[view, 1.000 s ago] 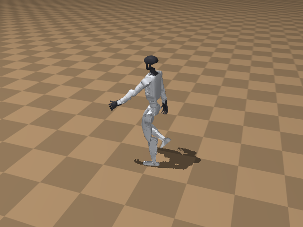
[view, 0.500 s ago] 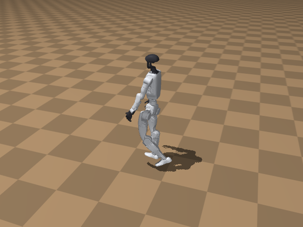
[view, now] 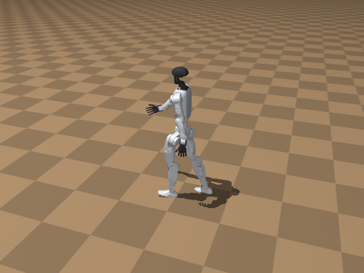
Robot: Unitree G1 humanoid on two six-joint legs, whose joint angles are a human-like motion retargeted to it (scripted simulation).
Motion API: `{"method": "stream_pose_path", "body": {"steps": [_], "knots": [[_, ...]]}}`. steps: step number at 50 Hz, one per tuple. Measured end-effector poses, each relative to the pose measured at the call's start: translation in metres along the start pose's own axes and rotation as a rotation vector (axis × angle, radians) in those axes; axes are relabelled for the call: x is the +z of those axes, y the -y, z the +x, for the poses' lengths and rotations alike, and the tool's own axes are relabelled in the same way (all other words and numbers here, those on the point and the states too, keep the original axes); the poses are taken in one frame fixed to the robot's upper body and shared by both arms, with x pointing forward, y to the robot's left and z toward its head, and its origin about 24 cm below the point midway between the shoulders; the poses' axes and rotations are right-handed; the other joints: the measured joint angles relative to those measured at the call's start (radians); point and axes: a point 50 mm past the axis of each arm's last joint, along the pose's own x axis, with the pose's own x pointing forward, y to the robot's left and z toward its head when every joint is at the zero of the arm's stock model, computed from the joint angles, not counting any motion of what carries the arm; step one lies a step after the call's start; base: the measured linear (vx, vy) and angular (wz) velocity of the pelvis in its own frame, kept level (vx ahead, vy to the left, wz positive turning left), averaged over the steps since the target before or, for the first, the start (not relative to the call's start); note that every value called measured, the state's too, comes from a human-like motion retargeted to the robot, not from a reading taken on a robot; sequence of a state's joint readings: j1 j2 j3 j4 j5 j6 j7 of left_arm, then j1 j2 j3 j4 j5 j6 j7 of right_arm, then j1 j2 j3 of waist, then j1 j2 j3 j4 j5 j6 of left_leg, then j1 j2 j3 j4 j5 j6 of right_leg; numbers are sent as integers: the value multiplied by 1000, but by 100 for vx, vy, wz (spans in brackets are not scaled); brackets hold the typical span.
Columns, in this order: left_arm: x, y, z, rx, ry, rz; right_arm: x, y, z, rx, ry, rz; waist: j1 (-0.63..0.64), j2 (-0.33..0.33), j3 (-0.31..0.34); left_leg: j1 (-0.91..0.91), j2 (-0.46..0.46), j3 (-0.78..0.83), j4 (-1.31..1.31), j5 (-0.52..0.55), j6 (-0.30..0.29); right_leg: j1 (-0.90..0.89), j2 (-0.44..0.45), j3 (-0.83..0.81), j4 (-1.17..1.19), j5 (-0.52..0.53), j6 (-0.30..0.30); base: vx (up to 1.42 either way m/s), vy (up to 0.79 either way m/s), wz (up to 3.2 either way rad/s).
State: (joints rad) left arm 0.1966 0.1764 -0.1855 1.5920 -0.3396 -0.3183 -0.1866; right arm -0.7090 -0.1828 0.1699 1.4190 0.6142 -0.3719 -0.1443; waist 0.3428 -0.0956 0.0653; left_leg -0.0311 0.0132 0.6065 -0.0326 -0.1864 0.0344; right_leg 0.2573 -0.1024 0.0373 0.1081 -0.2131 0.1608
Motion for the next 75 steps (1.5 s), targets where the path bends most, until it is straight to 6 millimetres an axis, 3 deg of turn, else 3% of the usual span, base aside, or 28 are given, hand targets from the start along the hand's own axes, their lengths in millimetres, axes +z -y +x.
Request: {"method": "stream_pose_path", "body": {"steps": [3, 5, 7, 11, 14, 18, 22, 25, 27, 30, 33, 36, 38, 41, 45, 48, 52, 56, 59, 62, 63, 66, 68, 71, 73, 75], "knots": [[65, 10, 12, -20, 133, 16, -68, 26, -26, -7, -232, -132, -80, 48, -5, 77, 6, -48, -55, 80, -90, -2, 34, -45, 157, 9, -47, 53, 26, 83], [117, 18, 13, -48, 226, 139, -115, 49, -56, -2, -395, -181, -141, 74, -18, 107, 15, -102, -55, 72, -123, -93, 45, -93, 412, 31, -89, 45, 24, 124], [180, 23, 6, -43, 355, 267, -157, 73, -92, -13, -561, -216, -190, 84, -40, 106, 17, -148, -55, 57, -140, -273, 36, -123, 761, 16, -128, 39, 18, 116], [316, 31, -45, 28, 691, 365, -215, 117, -171, -90, -868, -219, -270, 100, -46, 125, 16, -228, -55, 24, -172, -561, -6, -165, 1288, -98, -196, 39, 12, 106], [391, 41, -102, 57, 935, 369, -240, 145, -229, -168, -1039, -174, -330, 116, -44, 154, 17, -290, -55, 6, -173, -707, -14, -173, 1492, -152, -222, 40, 8, 105], [452, 52, -176, 87, 1194, 357, -256, 166, -291, -244, -1184, -118, -399, 125, -44, 192, 13, -363, -55, -17, -149, -841, -22, -173, 1564, -193, -233, 41, 3, 96], [478, 59, -221, 76, 1339, 336, -261, 172, -324, -228, -1275, -124, -439, 124, -53, 228, 10, -412, -55, -42, -120, -895, -40, -173, 1425, -205, -237, 41, -3, 67], [480, 61, -227, 47, 1370, 318, -262, 172, -326, -202, -1287, -140, -446, 118, -68, 252, 8, -436, -55, -56, -119, -874, -38, -167, 1184, -177, -225, 42, -8, 41], [474, 62, -216, 20, 1356, 300, -260, 170, -316, -202, -1258, -145, -443, 108, -75, 267, 3, -452, -44, -70, -123, -811, -33, -165, 941, -159, -198, 44, -11, 44], [456, 65, -186, -27, 1312, 250, -255, 163, -286, -226, -1178, -145, -438, 80, -60, 309, -16, -492, -16, -98, -124, -609, -28, -157, 427, -61, -130, 48, -14, 65], [422, 63, -139, -26, 1187, 210, -242, 149, -239, -237, -1087, -167, -395, 26, -16, 368, -62, -527, 19, -116, -97, -376, -51, -135, -6, 172, -57, 49, -19, 32], [358, 52, -75, -1, 936, 261, -219, 129, -182, -231, -926, -158, -300, -11, 7, 365, -86, -513, 121, -85, -54, -271, -68, -116, -120, 228, -30, 43, -23, -43], [295, 40, -34, 1, 695, 331, -196, 112, -144, -206, -809, -131, -229, -52, 26, 301, -104, -465, 305, -92, -42, -225, -97, -94, -137, 230, -10, 38, -25, -55], [189, 19, 4, -83, 315, 365, -152, 91, -90, -154, -656, -114, -177, -104, -27, -41, -51, -362, 858, -233, -42, -271, -131, -97, -133, 222, -3, 28, -19, 29], [70, -13, 7, -118, 22, 242, -76, 73, -31, -151, -388, -68, -104, -143, -59, -352, 43, -262, 1319, -399, 30, -301, -146, -125, -121, 178, -5, 33, -10, 44], [1, -36, -9, -94, -107, 137, -16, 64, -2, -159, -192, -25, -42, -161, -57, -482, 66, -230, 1425, -451, 58, -289, -151, -144, -117, 142, -13, 37, -6, 33], [-67, -60, -39, -52, -255, 26, 49, 57, 17, -139, 4, -4, 7, -170, -68, -597, 48, -221, 1341, -437, 45, -256, -146, -202, -148, 116, 0, 36, -3, 59], [-104, -69, -61, -21, -380, -35, 84, 47, 23, -92, 98, 8, 37, -172, -68, -530, 33, -110, 1000, -366, 24, -228, -136, -247, -131, 79, 10, 41, 0, 49], [-104, -65, -59, 19, -367, -66, 91, 34, 24, -60, 135, 57, 54, -151, -38, -308, 8, 126, 573, -296, 19, -171, -114, -273, -100, 46, 30, 51, 5, 24], [-83, -52, -42, 72, -245, -94, 79, 25, 20, -54, 170, 142, 39, -81, -10, -73, -62, 348, 135, -142, 15, -70, -50, -310, -80, 19, 49, 56, 11, 51], [-72, -45, -35, 83, -193, -160, 66, 26, 18, -59, 141, 117, 22, -56, -8, -29, -77, 376, 48, -83, 10, -42, -27, -327, -73, 12, 47, 53, 13, 103], [-27, -25, -12, 39, -116, -255, 6, 40, 6, -27, -74, -59, -49, 28, 2, 63, -65, 310, -55, -10, -110, 25, 40, -396, -4, 29, 8, 51, 14, 169], [21, -15, 2, -4, -23, -198, -42, 59, -13, 1, -223, -143, -118, 89, 21, 124, -35, 195, -55, -13, -145, 23, 57, -447, 173, 67, -52, 46, 15, 262], [125, 2, 11, -86, 197, 1, -113, 95, -58, 42, -487, -262, -197, 141, -4, 123, -7, 34, -55, -21, -146, -258, 4, -418, 773, 67, -142, 34, 9, 272], [204, 13, 0, -100, 378, 134, -154, 119, -98, 24, -673, -275, -242, 150, -24, 104, -9, -76, -55, -27, -146, -453, -12, -351, 1088, 41, -170, 31, 0, 286], [277, 27, -25, -96, 550, 261, -188, 137, -141, -19, -839, -229, -289, 162, -22, 111, -8, -193, -55, -31, -150, -580, 4, -283, 1288, -11, -191, 35, -3, 300]]}}
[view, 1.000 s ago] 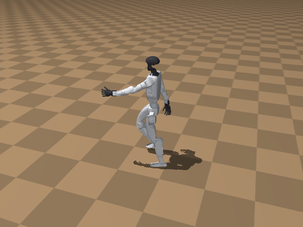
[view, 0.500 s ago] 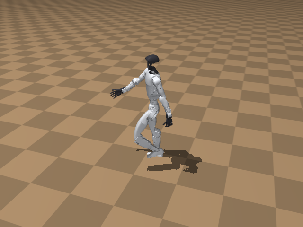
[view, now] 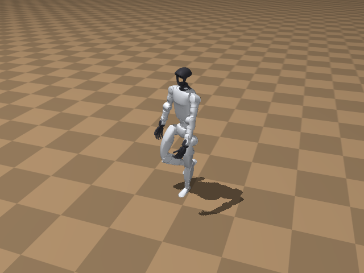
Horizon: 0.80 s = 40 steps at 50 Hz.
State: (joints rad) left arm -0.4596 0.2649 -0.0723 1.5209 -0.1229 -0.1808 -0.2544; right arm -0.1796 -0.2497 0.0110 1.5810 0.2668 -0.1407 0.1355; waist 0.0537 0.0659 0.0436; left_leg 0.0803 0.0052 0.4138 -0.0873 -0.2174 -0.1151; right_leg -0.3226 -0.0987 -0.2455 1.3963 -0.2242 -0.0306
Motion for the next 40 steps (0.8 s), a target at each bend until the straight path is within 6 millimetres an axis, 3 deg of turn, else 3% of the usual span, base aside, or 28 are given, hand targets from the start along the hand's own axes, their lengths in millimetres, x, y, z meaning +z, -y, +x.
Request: {"method": "stream_pose_path", "body": {"steps": [4, 8, 10, 12, 15, 17, 20, 22, 25, 28, 31, 34, 37, 40], "knots": [[131, -4, -1, 49, 288, 109, -89, 0, -18, -14, -235, 146, -75, 19, 19, 48, 11, -200, 0, -2, 14, -148, 27, 101, 173, -74, -34, 36, -8, 258], [217, -5, -24, 98, 508, 76, -140, -8, -36, -7, -370, 207, -118, 21, 19, 92, 24, -342, 0, -15, 39, -237, 3, 147, 146, -148, -65, 38, -13, 186], [244, -1, -35, 99, 585, 77, -153, -13, -42, 9, -404, 206, -128, 16, 11, 109, 27, -402, 0, -26, 50, -263, -3, 168, 61, -167, -64, 38, -16, 153], [258, 7, -41, 83, 640, 101, -160, -18, -45, 29, -417, 191, -134, 9, 1, 123, 32, -459, 0, -35, 54, -259, 13, 202, -86, -155, -41, 39, -18, 149], [263, 23, -40, 48, 689, 129, -164, -23, -47, 45, -414, 164, -142, -6, -7, 149, 33, -552, 6, -50, 55, -183, 50, 283, -403, -95, 27, 40, -19, 167], [254, 36, -34, 22, 695, 125, -159, -23, -44, 31, -396, 149, -143, -23, 1, 173, 22, -619, 15, -62, 56, -77, 43, 337, -681, -60, 68, 42, -21, 183], [225, 54, -19, -19, 654, 103, -144, -19, -37, -10, -370, 112, -119, -67, 30, 223, -15, -715, 26, -80, 66, 127, -22, 385, -1119, 42, 109, 42, -26, 167], [190, 64, -6, -51, 569, 115, -129, -15, -31, -35, -350, 75, -68, -91, 47, 245, -38, -762, 40, -81, 83, 222, -60, 386, -1255, 128, 127, 39, -30, 115], [110, 71, 12, -102, 361, 166, -97, -6, -21, -74, -267, 39, 22, -108, 57, 236, -62, -776, 121, -55, 109, 316, -93, 323, -1316, 136, 136, 35, -32, 86], [3, 56, 9, -164, 10, 237, -49, 2, -9, -72, -168, 22, 80, -161, 46, 44, -125, -586, 487, -153, 118, 356, -144, 266, -1343, 145, 157, 26, -33, 102], [-94, 27, -22, -196, -317, 130, 14, 14, -3, -85, -55, -24, 99, -208, -65, -340, -85, -324, 959, -333, 114, 235, -168, 195, -1312, 137, 161, 17, -24, 146], [-168, -7, -71, -110, -520, -21, 84, 23, -5, -132, 139, -18, 135, -260, -104, -536, -57, -166, 1207, -427, 169, 199, -197, 140, -1288, 107, 157, 26, -17, 109], [-219, -37, -126, 10, -639, -131, 154, 26, -19, -178, 371, 16, 174, -282, -98, -624, -41, -107, 1312, -462, 193, 241, -195, 86, -1291, 77, 146, 33, -17, 84], [-250, -57, -173, 113, -705, -221, 216, 26, -43, -196, 583, 52, 213, -287, -75, -633, -11, -58, 1288, -480, 194, 312, -175, 33, -1312, 61, 149, 35, -16, 66]]}}
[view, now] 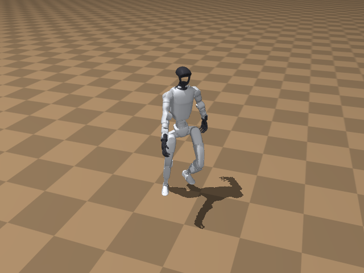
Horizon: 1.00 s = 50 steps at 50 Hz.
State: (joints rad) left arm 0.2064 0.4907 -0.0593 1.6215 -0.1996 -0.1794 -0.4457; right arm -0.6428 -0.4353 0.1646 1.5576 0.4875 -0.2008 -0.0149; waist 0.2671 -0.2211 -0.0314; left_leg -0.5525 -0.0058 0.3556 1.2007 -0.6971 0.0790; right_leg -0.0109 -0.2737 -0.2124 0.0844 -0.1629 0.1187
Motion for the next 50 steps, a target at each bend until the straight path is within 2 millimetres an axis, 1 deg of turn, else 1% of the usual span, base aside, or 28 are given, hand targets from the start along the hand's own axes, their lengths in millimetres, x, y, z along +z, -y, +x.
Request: {"method": "stream_pose_path", "body": {"steps": [2, 4, 5, 7, 8, 10, 12, 14, 15, 16, 18, 20, 21, 24, 26, 28, 31, 34, 36, 38, 40, 42, 44, 45, 46, 47, 48, 50], "knots": [[-25, -13, -10, 35, -42, -61, 36, -4, 4, 4, 107, 37, 25, -10, 12, 34, 13, 59, -109, 9, -8, 36, 5, -26, -10, -5, 13, 37, -11, 48], [-46, -20, -17, 73, -88, -99, 67, -11, 4, 17, 198, 84, 49, -24, 25, 102, 5, 132, -297, 49, -27, 65, 2, -41, -13, -9, 29, 39, -5, 29], [-55, -22, -20, 96, -109, -113, 81, -16, 3, 25, 242, 113, 61, -33, 34, 148, -8, 173, -415, 78, -37, 81, -2, -46, -13, -10, 39, 42, -1, 14], [-64, -19, -20, 162, -92, -194, 101, -26, 0, 17, 315, 151, 83, -30, 65, 285, -50, 261, -722, 177, -38, 131, 3, -52, -10, -12, 59, 45, 3, 8], [-64, -15, -17, 192, -66, -253, 107, -30, -1, 7, 341, 153, 92, -14, 85, 366, -68, 306, -886, 239, -39, 165, 18, -58, -9, -14, 67, 46, 6, 18], [-59, -1, -9, 208, -23, -336, 111, -40, -3, 7, 371, 139, 91, 38, 99, 478, -66, 384, -1124, 354, -64, 221, 76, -80, -3, -21, 71, 45, 9, 42], [-44, 19, 3, 170, 16, -366, 97, -50, -3, 37, 353, 67, 82, 86, 97, 539, -48, 408, -1250, 459, -112, 256, 128, -100, 15, -22, 56, 44, 11, 61], [-17, 41, 16, 105, 63, -347, 67, -59, -3, 85, 292, -58, 75, 121, 99, 584, -30, 377, -1288, 507, -152, 279, 154, -120, 60, -2, 26, 44, 15, 76], [1, 51, 21, 70, 95, -324, 47, -63, -3, 114, 250, -125, 71, 135, 103, 607, -21, 351, -1288, 512, -163, 289, 160, -132, 94, 17, 6, 45, 19, 107], [22, 61, 26, 36, 142, -291, 22, -65, -5, 149, 193, -189, 63, 154, 110, 639, -13, 318, -1288, 509, -166, 292, 162, -147, 161, 44, -21, 46, 20, 128], [70, 80, 30, -37, 247, -203, -33, -67, -14, 234, 63, -302, 42, 196, 118, 693, 10, 253, -1288, 499, -168, 241, 153, -169, 391, 75, -79, 42, 21, 153], [126, 100, 26, -97, 359, -83, -86, -64, -29, 309, -81, -378, 22, 207, 89, 680, 15, 190, -1288, 486, -162, 54, 99, -161, 761, 47, -132, 34, 16, 160], [157, 106, 20, -98, 417, -34, -110, -61, -38, 322, -159, -384, 3, 202, 77, 666, 9, 153, -1288, 479, -164, -39, 70, -151, 918, 13, -151, 33, 11, 178], [243, 123, -11, -67, 593, 88, -176, -50, -71, 319, -395, -338, -79, 208, 80, 677, -1, 25, -1288, 461, -170, -223, 26, -112, 1253, -86, -193, 38, 8, 221], [295, 133, -42, -41, 723, 141, -213, -42, -97, 296, -536, -268, -146, 217, 94, 703, -5, -65, -1288, 455, -169, -306, 34, -74, 1377, -121, -201, 40, 4, 235], [338, 143, -77, -26, 861, 166, -244, -37, -125, 275, -653, -200, -206, 228, 101, 729, 0, -142, -1288, 452, -167, -379, 55, -36, 1443, -146, -205, 40, 0, 199], [385, 156, -128, -29, 1046, 181, -279, -32, -165, 276, -791, -145, -269, 244, 100, 764, 17, -217, -1285, 442, -162, -467, 79, -4, 1449, -199, -223, 42, -5, 139], [414, 164, -170, -36, 1181, 221, -301, -29, -197, 321, -888, -135, -313, 250, 86, 783, 26, -269, -1273, 425, -152, -525, 88, 6, 1355, -231, -231, 42, -9, 95], [424, 169, -189, -38, 1240, 257, -310, -27, -212, 355, -929, -139, -332, 250, 72, 791, 30, -296, -1264, 417, -150, -538, 99, 4, 1228, -240, -221, 42, -11, 74], [429, 172, -200, -41, 1282, 281, -316, -25, -222, 373, -953, -144, -345, 247, 58, 800, 31, -320, -1255, 409, -153, -525, 127, 8, 1045, -222, -188, 44, -13, 65], [430, 174, -203, -51, 1306, 281, -317, -23, -225, 371, -961, -151, -353, 239, 49, 812, 27, -344, -1244, 401, -158, -478, 163, 21, 800, -178, -141, 47, -15, 59], [426, 176, -195, -74, 1303, 252, -314, -20, -219, 350, -953, -166, -354, 222, 49, 834, 11, -363, -1230, 389, -164, -383, 183, 18, 490, -125, -95, 50, -17, 45], [416, 175, -177, -105, 1264, 211, -308, -19, -207, 325, -940, -192, -341, 196, 59, 866, -17, -378, -1215, 383, -161, -269, 195, 21, 206, -2, -62, 53, -19, 14], [409, 175, -165, -123, 1232, 191, -303, -19, -199, 313, -932, -206, -329, 184, 65, 883, -32, -382, -1207, 383, -157, -216, 201, 30, 96, 80, -56, 53, -20, -28], [397, 174, -148, -140, 1182, 182, -296, -20, -188, 296, -908, -208, -307, 180, 70, 897, -38, -378, -1192, 395, -152, -175, 209, 46, 41, 121, -66, 53, -20, -51], [384, 172, -130, -152, 1127, 174, -288, -21, -177, 276, -878, -205, -284, 176, 76, 910, -43, -374, -1173, 409, -147, -135, 215, 61, -3, 148, -75, 54, -20, -72], [368, 170, -110, -158, 1063, 173, -278, -23, -164, 254, -836, -192, -261, 172, 85, 921, -49, -366, -1144, 429, -142, -95, 217, 77, -27, 148, -77, 56, -20, -76], [325, 162, -67, -147, 904, 189, -255, -29, -137, 212, -737, -152, -216, 146, 114, 928, -72, -333, -1034, 455, -129, -14, 201, 112, -49, 136, -58, 57, -20, -74]]}}
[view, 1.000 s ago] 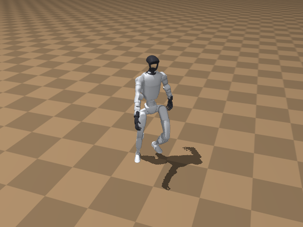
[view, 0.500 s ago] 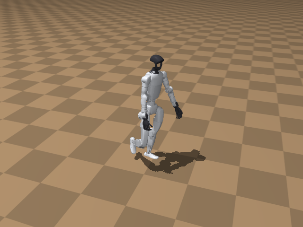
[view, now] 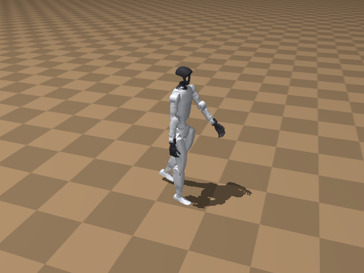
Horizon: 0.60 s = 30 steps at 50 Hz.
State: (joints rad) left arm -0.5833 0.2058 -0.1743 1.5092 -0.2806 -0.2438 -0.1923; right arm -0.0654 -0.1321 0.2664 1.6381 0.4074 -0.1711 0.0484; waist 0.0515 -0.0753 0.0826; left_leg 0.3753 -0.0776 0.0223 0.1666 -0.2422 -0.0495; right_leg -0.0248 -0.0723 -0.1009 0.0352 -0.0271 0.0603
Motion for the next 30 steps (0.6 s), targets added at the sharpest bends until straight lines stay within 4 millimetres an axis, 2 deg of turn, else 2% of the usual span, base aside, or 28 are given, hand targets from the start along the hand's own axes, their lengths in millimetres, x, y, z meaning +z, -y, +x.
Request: {"method": "stream_pose_path", "body": {"steps": [2, 4, 5, 8, 10, 13, 15, 18, 20, 21, 23, 25, 28, 30], "knots": [[-67, 0, -20, -27, -216, 25, 41, 1, 2, -23, 105, 50, 31, -45, 17, -109, -19, 68, 291, -60, 8, 51, -42, 22, 3, -15, 25, 50, -18, -36], [-129, 3, -50, -72, -419, 1, 86, 5, -1, -53, 220, 91, 38, -68, -30, -355, 14, 134, 692, -177, 22, 19, -63, 22, 18, -34, 33, 40, -13, 22], [-157, 6, -67, -85, -501, -29, 109, 8, -4, -72, 286, 114, 41, -73, -62, -482, 38, 160, 872, -232, 38, -8, -67, 20, 25, -43, 35, 40, -8, 17], [-224, 14, -125, -90, -689, -124, 176, 15, -22, -96, 491, 184, 93, -106, -78, -680, 63, 221, 1163, -344, 108, 5, -91, 44, 22, -68, 48, 44, -5, -27], [-257, 20, -166, -94, -792, -180, 216, 18, -39, -98, 617, 211, 139, -123, -73, -771, 70, 252, 1269, -386, 138, 28, -103, 67, 16, -84, 53, 46, -3, -61], [-292, 30, -221, -101, -922, -250, 267, 22, -67, -107, 778, 206, 197, -128, -68, -875, 95, 281, 1312, -417, 149, 63, -102, 94, 3, -102, 66, 45, -1, -59], [-307, 37, -253, -106, -994, -293, 294, 22, -86, -115, 866, 191, 221, -124, -73, -930, 109, 290, 1275, -416, 144, 78, -97, 105, -2, -113, 79, 44, 3, -38], [-319, 48, -282, -105, -1066, -343, 321, 19, -108, -116, 959, 181, 239, -122, -86, -955, 107, 308, 1070, -373, 126, 84, -98, 119, 16, -132, 92, 44, 7, -26], [-321, 52, -287, -96, -1085, -357, 330, 14, -116, -107, 993, 180, 250, -124, -87, -909, 100, 343, 831, -327, 114, 86, -102, 134, 40, -144, 97, 47, 9, -37], [-320, 52, -282, -81, -1074, -353, 333, 12, -118, -100, 1002, 183, 261, -123, -76, -845, 92, 378, 659, -297, 108, 97, -104, 146, 54, -150, 102, 51, 11, -57], [-314, 50, -264, -24, -1015, -342, 333, 6, -119, -90, 1019, 198, 288, -100, -38, -673, 74, 455, 280, -214, 103, 147, -91, 171, 74, -160, 112, 56, 15, -76], [-302, 44, -237, 58, -907, -340, 326, 2, -113, -89, 1022, 226, 303, -46, -3, -506, 69, 509, -43, -89, 107, 219, -48, 187, 85, -170, 115, 60, 20, -59], [-279, 37, -193, 116, -771, -342, 289, 0, -82, -97, 901, 199, 272, 17, -9, -396, 79, 491, -238, 89, 58, 266, 10, 186, 135, -170, 100, 57, 22, 11], [-256, 30, -160, 110, -690, -314, 249, 0, -56, -97, 769, 158, 227, 44, -19, -356, 89, 450, -254, 120, 16, 266, 37, 168, 220, -137, 86, 54, 22, 79]]}}
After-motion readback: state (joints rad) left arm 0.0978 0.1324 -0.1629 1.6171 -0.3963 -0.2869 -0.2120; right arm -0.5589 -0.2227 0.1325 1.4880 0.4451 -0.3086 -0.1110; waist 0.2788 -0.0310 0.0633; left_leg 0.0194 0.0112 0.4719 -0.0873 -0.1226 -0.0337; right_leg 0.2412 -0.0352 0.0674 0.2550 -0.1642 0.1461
